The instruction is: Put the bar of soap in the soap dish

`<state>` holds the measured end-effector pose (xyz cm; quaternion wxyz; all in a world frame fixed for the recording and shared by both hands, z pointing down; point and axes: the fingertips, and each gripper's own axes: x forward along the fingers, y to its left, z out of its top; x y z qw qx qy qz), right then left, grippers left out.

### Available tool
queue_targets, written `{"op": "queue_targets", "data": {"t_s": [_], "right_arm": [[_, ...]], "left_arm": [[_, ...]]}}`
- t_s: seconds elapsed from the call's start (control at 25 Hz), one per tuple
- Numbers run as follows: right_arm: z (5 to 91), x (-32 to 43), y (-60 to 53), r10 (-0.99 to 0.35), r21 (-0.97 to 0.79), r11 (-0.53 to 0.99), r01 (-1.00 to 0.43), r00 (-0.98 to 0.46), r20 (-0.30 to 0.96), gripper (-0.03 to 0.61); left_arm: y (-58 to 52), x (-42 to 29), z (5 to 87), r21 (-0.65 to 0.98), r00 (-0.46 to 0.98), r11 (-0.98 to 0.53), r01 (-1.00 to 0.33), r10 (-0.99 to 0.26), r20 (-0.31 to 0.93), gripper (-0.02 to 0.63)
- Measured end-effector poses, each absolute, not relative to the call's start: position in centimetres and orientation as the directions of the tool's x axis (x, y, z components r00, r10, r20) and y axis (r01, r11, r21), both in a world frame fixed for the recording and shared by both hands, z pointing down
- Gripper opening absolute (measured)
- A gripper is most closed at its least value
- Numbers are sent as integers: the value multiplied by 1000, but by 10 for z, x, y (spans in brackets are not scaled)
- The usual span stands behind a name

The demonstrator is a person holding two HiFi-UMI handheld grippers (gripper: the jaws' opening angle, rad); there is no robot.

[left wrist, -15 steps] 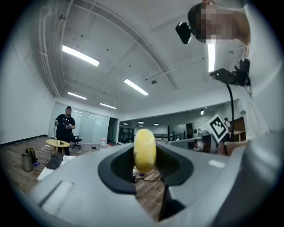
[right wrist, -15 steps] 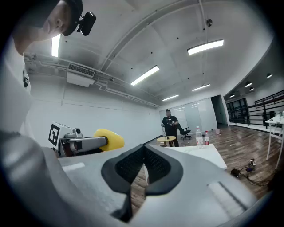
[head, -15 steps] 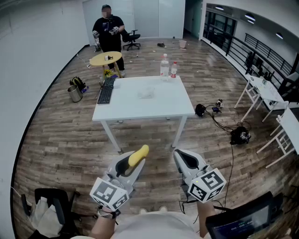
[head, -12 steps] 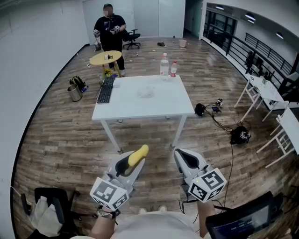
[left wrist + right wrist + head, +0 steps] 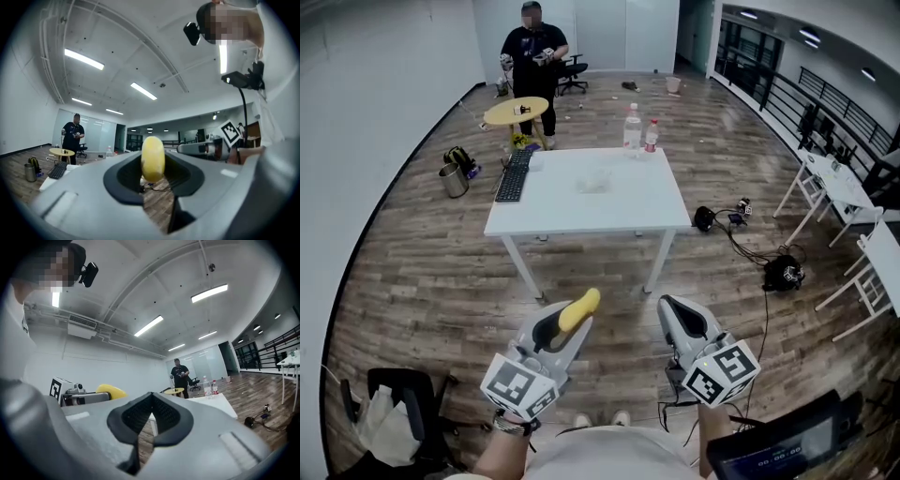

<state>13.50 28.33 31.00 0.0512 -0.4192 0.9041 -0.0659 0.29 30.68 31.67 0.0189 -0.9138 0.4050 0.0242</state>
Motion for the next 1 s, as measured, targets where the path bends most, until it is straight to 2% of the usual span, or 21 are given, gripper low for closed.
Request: {"op": "queue_targets", "data": {"t_s": [0.64, 1.0], "right_arm": [[318, 150, 278, -724, -131, 681, -720, -690, 30, 2], [320, 155, 278, -741, -99, 660, -744, -667, 72, 2]], "left_arm": [[310, 16, 322, 17, 584, -586, -810, -809, -63, 129], [310, 21, 324, 26, 590, -592, -805, -805, -64, 129]]}}
